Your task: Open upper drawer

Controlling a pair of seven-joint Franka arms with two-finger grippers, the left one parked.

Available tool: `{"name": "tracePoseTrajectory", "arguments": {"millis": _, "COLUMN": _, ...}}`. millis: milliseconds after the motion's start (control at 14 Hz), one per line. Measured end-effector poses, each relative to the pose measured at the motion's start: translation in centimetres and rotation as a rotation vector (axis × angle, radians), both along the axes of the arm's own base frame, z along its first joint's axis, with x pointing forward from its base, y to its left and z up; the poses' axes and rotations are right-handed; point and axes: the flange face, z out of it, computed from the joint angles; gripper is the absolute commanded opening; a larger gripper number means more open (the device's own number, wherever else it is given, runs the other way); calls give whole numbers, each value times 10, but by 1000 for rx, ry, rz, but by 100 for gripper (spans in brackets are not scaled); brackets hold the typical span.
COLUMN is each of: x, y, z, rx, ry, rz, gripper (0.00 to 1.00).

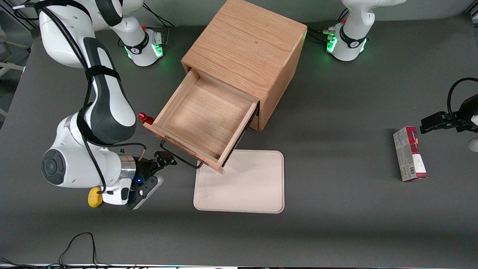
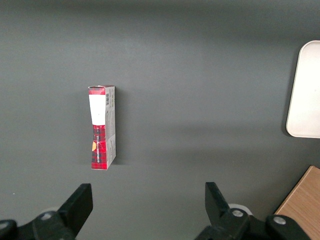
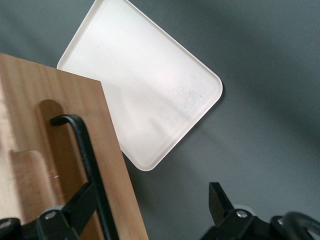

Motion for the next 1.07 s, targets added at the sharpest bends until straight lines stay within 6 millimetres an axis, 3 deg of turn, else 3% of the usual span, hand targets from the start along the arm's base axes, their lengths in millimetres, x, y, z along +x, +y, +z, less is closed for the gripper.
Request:
{"name": "tracePoseTrajectory", "arguments": {"millis": 286, "x": -6, "y": -30, "z": 53, "rx": -37, "ry": -21, "rz": -13, "gripper": 100}}
{"name": "tracePoseTrajectory", "arguments": {"millis": 643, "x": -57, "y": -63, "z": 129, "rx": -181, "ry": -25, "rz": -72, "gripper": 100}}
{"name": "tracePoseTrajectory", "arguments": {"millis": 857, "x": -94, "y": -83, "z": 146, "rx": -302, "ry": 18, "rz": -199, "gripper": 100}}
{"name": "tracePoseTrajectory", "arguments": {"millis": 1071, "x": -124, "y": -129, "z": 149, "rx": -324, "ry": 92, "rz": -352, "gripper": 100}}
